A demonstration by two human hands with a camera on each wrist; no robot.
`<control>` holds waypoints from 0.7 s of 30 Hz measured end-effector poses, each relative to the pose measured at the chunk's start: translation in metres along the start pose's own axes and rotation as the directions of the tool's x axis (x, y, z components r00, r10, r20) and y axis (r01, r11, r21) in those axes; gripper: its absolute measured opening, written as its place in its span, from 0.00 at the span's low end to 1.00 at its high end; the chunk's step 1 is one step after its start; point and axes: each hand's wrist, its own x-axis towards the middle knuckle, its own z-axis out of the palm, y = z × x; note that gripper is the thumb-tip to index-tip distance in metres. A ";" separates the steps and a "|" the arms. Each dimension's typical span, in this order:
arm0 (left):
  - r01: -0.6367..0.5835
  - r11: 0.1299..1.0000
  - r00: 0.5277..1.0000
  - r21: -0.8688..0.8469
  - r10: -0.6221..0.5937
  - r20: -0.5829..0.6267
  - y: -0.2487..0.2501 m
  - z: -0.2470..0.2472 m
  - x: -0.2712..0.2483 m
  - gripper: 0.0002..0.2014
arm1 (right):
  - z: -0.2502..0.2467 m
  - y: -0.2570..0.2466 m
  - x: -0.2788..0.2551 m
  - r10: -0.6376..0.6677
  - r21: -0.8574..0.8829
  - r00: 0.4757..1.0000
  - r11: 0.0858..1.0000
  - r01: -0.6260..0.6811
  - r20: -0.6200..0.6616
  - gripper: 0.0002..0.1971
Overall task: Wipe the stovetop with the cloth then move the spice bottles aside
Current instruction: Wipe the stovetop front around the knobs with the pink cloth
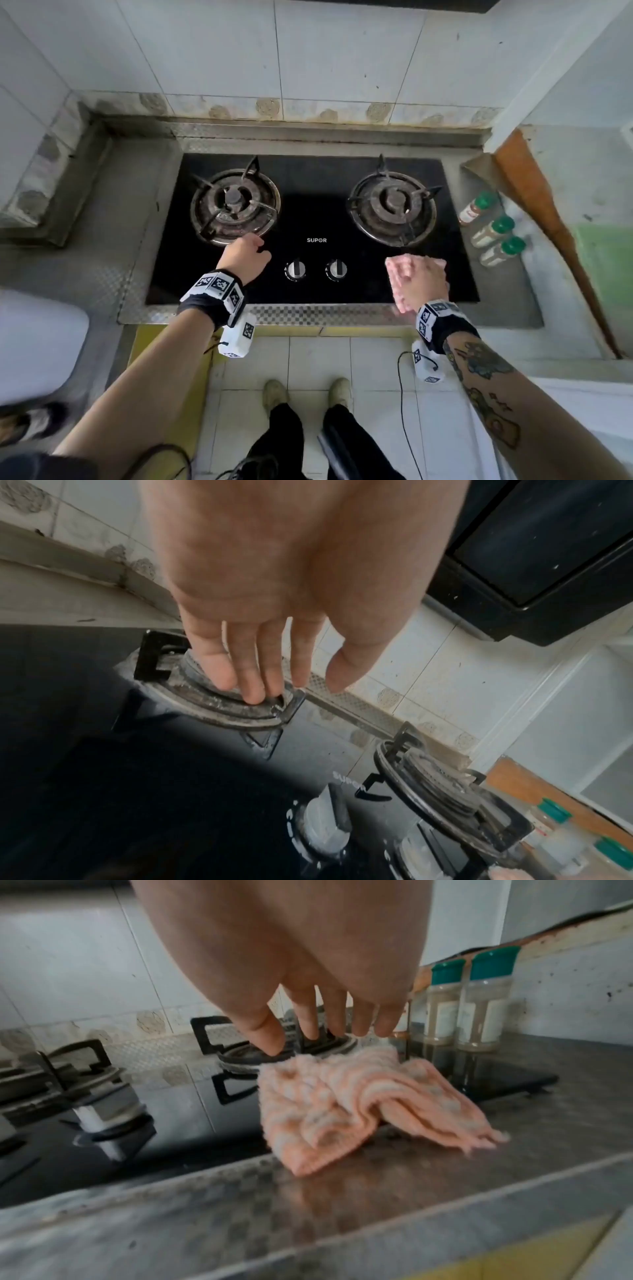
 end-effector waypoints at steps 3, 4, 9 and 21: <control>0.046 0.999 0.997 0.024 -0.047 0.055 0.003 0.013 -0.001 0.22 | 0.012 0.012 0.002 -0.061 -0.026 0.993 0.998 0.064 0.102 0.22; 0.045 0.999 0.996 0.028 -0.047 0.071 0.003 0.018 -0.002 0.22 | 0.018 0.018 0.001 -0.055 -0.059 0.989 0.996 0.064 0.137 0.22; -0.006 1.000 0.995 0.030 0.003 0.101 0.012 0.045 -0.004 0.21 | 0.028 0.029 -0.006 -0.094 -0.091 0.987 0.990 0.106 0.127 0.31; -0.051 0.996 0.997 0.079 0.045 0.068 0.025 0.079 0.001 0.14 | 0.019 0.058 0.045 -0.013 -0.158 0.990 0.987 0.035 0.139 0.38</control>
